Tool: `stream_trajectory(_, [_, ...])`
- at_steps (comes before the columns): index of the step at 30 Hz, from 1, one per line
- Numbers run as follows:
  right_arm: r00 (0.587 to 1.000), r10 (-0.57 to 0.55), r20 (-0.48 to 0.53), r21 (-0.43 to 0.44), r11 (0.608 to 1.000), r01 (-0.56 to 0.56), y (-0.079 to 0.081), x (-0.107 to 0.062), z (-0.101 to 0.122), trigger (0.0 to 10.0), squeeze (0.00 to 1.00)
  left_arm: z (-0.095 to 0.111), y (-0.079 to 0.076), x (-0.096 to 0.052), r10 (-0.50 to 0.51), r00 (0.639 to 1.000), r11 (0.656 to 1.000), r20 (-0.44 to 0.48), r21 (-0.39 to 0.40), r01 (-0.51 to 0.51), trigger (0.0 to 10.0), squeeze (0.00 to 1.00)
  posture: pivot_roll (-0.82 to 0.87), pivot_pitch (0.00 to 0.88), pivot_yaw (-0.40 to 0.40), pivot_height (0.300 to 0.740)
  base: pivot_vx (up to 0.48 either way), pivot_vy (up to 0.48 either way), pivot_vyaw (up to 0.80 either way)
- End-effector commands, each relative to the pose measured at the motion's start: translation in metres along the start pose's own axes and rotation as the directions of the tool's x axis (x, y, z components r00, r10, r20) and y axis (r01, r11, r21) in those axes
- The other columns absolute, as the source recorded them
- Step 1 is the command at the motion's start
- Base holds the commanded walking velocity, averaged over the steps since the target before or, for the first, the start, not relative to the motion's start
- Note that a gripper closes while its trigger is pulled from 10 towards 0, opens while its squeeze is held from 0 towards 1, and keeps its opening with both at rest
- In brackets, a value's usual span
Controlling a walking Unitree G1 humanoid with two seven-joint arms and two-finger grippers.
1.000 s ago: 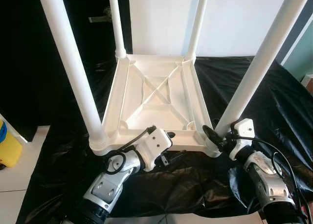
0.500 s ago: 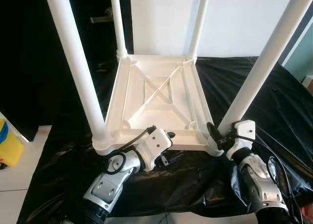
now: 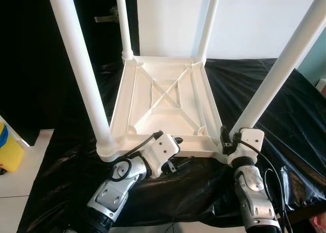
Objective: Building children table
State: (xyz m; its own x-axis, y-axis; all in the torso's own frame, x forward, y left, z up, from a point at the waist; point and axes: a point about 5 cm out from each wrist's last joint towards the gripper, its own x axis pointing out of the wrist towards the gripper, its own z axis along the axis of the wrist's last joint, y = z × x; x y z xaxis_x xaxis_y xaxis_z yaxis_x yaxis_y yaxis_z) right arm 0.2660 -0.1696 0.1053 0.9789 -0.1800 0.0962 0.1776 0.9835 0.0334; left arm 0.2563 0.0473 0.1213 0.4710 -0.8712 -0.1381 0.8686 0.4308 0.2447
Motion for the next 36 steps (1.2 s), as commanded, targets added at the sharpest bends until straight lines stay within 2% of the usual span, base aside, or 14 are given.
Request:
stream_trajectory(1, [0.997, -0.025, -0.074, -0.005, 1.000, 0.025, 0.002, -0.006, -0.013, 10.0, 0.00, 0.001, -0.004, 0.001, 0.003, 1.000, 1.000, 0.001, 0.001, -0.003, 10.0, 0.00, 0.00, 0.000, -0.058, 0.740, 0.000, 0.000, 0.00])
stream_trajectory(10, [0.999, -0.026, -0.041, -0.007, 1.000, 0.026, 0.001, -0.004, -0.005, 10.0, 0.00, 0.001, -0.004, 0.003, -0.002, 1.000, 1.000, 0.002, 0.001, 0.002, 10.0, 0.00, -0.01, 0.000, -0.056, 0.740, 0.000, 0.000, 0.00])
stream_trajectory(11, [0.999, -0.016, -0.031, 0.000, 1.000, 0.016, 0.003, -0.005, -0.003, 10.0, 1.00, 0.001, -0.003, 0.003, -0.002, 1.000, 1.000, 0.003, 0.002, 0.002, 10.0, 0.00, -0.01, 0.000, -0.056, 0.740, 0.000, 0.000, 0.00])
stream_trajectory(14, [1.000, 0.015, -0.011, 0.018, 1.000, -0.014, 0.005, -0.005, -0.001, 10.0, 1.00, 0.001, -0.003, 0.003, -0.002, 1.000, 1.000, 0.004, 0.003, 0.002, 10.0, 0.00, -0.01, 0.000, -0.054, 0.740, 0.000, 0.000, 0.00])
stream_trajectory(17, [0.998, 0.060, 0.031, 0.021, 0.998, -0.061, -0.005, -0.005, 0.006, 10.0, 1.00, 0.000, -0.004, 0.004, -0.004, 1.000, 1.000, 0.005, 0.005, 0.004, 10.0, 0.00, -0.01, 0.000, -0.053, 0.740, 0.000, 0.000, 0.00])
stream_trajectory(22, [0.995, 0.088, 0.042, 0.008, 0.996, -0.088, -0.013, -0.005, 0.008, 10.0, 1.00, 0.000, -0.004, 0.003, -0.006, 1.000, 1.000, 0.005, 0.005, 0.006, 10.0, 0.00, -0.01, 0.000, -0.052, 0.740, 0.000, 0.000, 0.00])
stream_trajectory(25, [0.988, 0.153, 0.037, -0.005, 0.988, -0.153, -0.019, -0.005, 0.007, 10.0, 1.00, 0.000, -0.003, 0.003, -0.007, 1.000, 1.000, 0.005, 0.006, 0.007, 10.0, 0.00, -0.02, 0.000, -0.048, 0.740, 0.000, 0.000, 0.00])
stream_trajectory(26, [0.978, 0.205, 0.031, -0.022, 0.979, -0.205, -0.023, -0.007, 0.005, 10.0, 1.00, 0.000, -0.003, 0.003, -0.008, 1.000, 1.000, 0.004, 0.007, 0.008, 10.0, 0.00, -0.02, 0.000, -0.046, 0.740, 0.000, 0.000, 0.00])
stream_trajectory(27, [0.966, 0.258, 0.014, -0.023, 0.966, -0.257, -0.027, -0.008, 0.003, 10.0, 0.69, 0.000, -0.003, 0.003, -0.009, 1.000, 1.000, 0.004, 0.008, 0.009, 10.0, 0.00, -0.02, 0.000, -0.046, 0.740, 0.000, 0.000, 0.00])
stream_trajectory(28, [0.966, 0.258, 0.014, -0.023, 0.966, -0.257, -0.027, -0.008, 0.003, 10.0, 0.69, 0.000, -0.003, 0.003, -0.009, 1.000, 1.000, 0.004, 0.008, 0.009, 10.0, 0.00, -0.02, 0.000, -0.046, 0.740, 0.000, 0.000, 0.00])
stream_trajectory(29, [0.932, 0.363, -0.010, -0.036, 0.931, -0.363, -0.031, -0.011, 0.001, 10.0, 0.00, 0.001, -0.003, 0.003, -0.011, 1.000, 1.000, 0.004, 0.009, 0.011, 10.0, 0.00, -0.02, 0.000, -0.043, 0.740, 0.000, 0.000, 0.00])
stream_trajectory(32, [0.911, 0.412, -0.020, -0.048, 0.910, -0.412, -0.033, -0.011, 0.000, 10.0, 0.00, 0.001, -0.003, 0.003, -0.012, 1.000, 1.000, 0.003, 0.009, 0.012, 10.0, 0.00, -0.02, 0.000, -0.041, 0.740, 0.000, 0.000, 0.00])
stream_trajectory(36, [0.820, 0.567, -0.073, -0.082, 0.816, -0.572, -0.037, -0.003, 0.000, 10.0, 0.00, 0.001, -0.004, 0.003, -0.018, 1.000, 1.000, 0.004, 0.009, 0.018, 10.0, 0.00, -0.02, 0.000, -0.030, 0.740, 0.000, 0.000, 0.00])
